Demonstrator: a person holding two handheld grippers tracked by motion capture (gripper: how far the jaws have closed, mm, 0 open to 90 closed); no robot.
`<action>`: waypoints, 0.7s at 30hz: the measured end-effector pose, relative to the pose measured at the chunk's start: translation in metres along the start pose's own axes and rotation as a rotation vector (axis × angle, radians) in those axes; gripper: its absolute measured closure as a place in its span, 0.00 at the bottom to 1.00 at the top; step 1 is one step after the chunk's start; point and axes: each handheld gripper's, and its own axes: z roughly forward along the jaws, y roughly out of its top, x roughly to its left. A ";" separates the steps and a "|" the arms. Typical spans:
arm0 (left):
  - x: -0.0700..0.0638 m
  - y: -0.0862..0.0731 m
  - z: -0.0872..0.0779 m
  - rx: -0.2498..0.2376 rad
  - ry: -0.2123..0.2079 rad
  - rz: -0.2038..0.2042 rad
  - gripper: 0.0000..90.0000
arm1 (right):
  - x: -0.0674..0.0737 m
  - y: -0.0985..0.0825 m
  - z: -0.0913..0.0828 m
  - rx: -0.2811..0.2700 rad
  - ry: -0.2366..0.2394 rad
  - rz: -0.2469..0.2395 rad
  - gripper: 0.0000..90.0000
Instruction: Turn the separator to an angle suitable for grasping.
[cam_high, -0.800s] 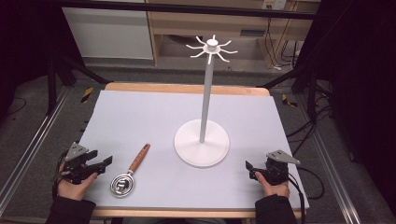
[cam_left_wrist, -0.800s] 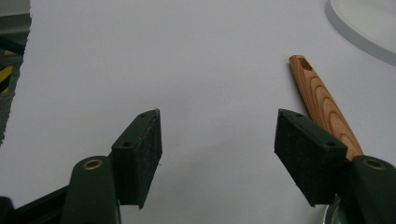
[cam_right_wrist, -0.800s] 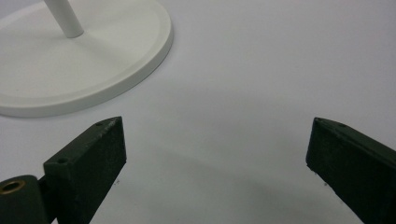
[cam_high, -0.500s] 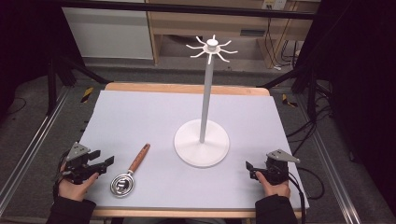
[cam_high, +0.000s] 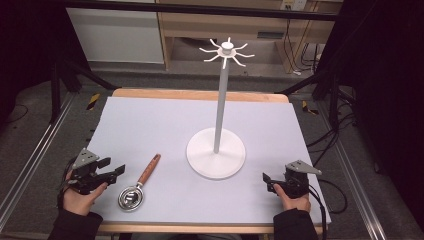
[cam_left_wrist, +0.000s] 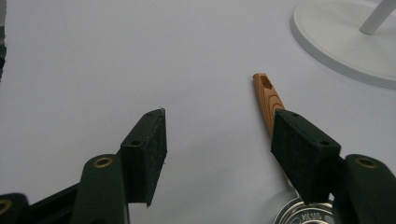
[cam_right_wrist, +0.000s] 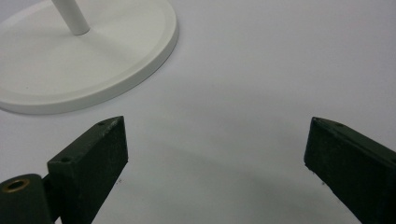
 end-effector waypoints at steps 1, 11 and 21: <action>0.000 0.001 0.000 -0.002 0.000 0.000 0.40 | 0.000 0.000 0.000 -0.001 0.000 -0.003 0.07; -0.005 0.012 0.000 0.001 -0.009 0.017 0.40 | 0.001 0.001 0.001 0.003 -0.008 -0.017 0.07; -0.013 0.025 0.005 0.034 -0.020 0.051 0.40 | 0.001 0.001 0.000 0.014 0.001 -0.012 0.07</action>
